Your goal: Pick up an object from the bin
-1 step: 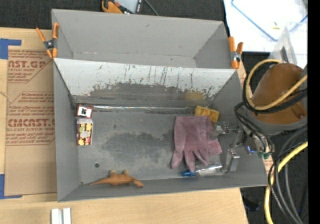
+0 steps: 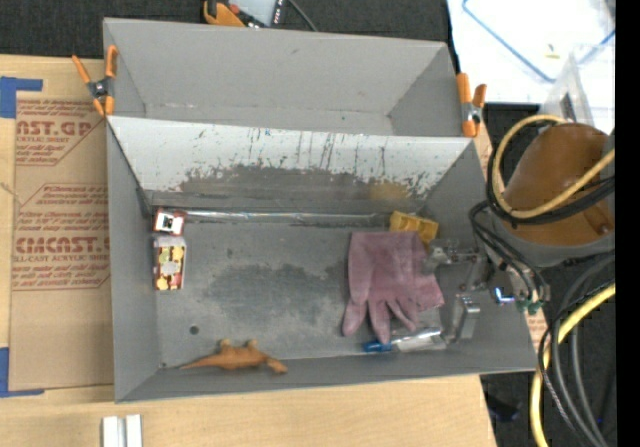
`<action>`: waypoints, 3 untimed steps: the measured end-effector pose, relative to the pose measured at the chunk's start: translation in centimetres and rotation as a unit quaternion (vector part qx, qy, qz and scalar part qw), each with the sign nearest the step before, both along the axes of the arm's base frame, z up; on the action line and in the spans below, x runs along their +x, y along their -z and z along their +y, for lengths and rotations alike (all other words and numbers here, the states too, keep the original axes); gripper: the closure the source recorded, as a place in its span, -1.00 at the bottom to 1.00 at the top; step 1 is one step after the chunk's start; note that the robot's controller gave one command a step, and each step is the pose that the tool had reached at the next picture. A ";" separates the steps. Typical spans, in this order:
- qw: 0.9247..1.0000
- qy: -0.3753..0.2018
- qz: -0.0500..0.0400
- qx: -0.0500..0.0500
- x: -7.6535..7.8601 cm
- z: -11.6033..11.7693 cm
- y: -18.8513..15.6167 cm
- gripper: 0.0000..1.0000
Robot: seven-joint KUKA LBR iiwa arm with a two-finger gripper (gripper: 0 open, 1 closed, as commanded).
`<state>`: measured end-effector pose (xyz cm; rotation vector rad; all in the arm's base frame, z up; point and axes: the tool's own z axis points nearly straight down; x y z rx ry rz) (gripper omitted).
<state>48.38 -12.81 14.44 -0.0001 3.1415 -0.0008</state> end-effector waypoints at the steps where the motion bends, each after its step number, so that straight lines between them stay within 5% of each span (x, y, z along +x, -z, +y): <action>1: 0.999 0.046 -0.005 0.000 -0.1 0.9 7.3 -1.00; 3: 0.999 0.045 -0.008 -0.001 0.1 0.9 7.2 -1.00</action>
Offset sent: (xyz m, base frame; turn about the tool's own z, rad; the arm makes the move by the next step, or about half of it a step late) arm -0.0026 0.0051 -0.0744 0.0604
